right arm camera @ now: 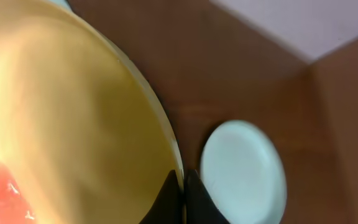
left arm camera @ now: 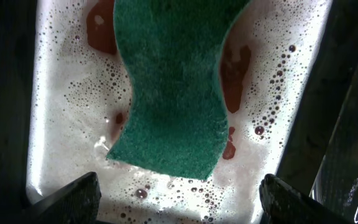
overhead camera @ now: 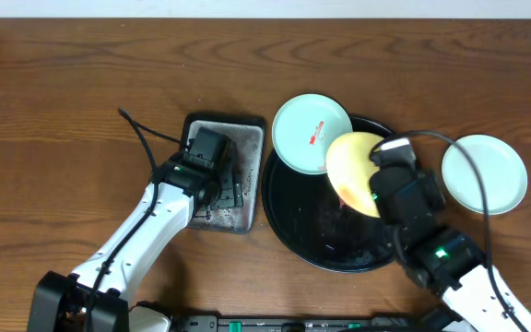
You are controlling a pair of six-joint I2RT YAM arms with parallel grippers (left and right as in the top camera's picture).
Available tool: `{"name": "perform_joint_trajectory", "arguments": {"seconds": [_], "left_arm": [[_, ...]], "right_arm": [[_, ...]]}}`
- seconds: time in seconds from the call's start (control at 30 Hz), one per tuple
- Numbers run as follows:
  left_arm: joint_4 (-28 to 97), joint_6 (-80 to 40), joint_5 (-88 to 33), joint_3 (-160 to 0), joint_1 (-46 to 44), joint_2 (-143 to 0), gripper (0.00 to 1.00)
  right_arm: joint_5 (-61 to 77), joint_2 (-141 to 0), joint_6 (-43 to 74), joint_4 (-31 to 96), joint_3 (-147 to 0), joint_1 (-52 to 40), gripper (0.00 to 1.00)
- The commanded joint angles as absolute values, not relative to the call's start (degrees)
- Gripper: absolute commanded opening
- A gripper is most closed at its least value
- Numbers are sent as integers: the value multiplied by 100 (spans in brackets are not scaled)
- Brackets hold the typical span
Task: Clean dirty plates on tray and stack at the side
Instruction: 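Lift the yellow plate with the right gripper and stack it right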
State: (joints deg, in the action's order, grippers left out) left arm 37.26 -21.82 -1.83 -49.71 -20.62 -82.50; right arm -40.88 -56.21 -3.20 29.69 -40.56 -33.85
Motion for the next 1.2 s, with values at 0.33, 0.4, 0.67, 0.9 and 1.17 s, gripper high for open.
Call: {"name": "perform_joint_trajectory", "arguments": {"seconds": [0.33,0.4,0.67,0.9,1.17], "left_arm": [[3706,-2167,-217,-5085,-2032,-8246,83],[3706,-2167,-217,-5085,-2032,-8246,83],[3708,-2167,-217,-5085,-2032,-8246,83],[3708,-2167,-217,-5085,-2032,-8246,83],[3706,-2167,-217,-5085,-2032,-8246,83]], "right_arm": [[-6023,-6055,-2604,2141,-4169,-4403,1],[-6020,-6132,-2600,2141,-4169,-4403,1],[-5723,-6379,-1586,1841,-4167,-4051,1],[-2869,-6377,867,2104,-4169,-2075,1],[-51,-6460,2032,2276,-4167,838,1]]}}
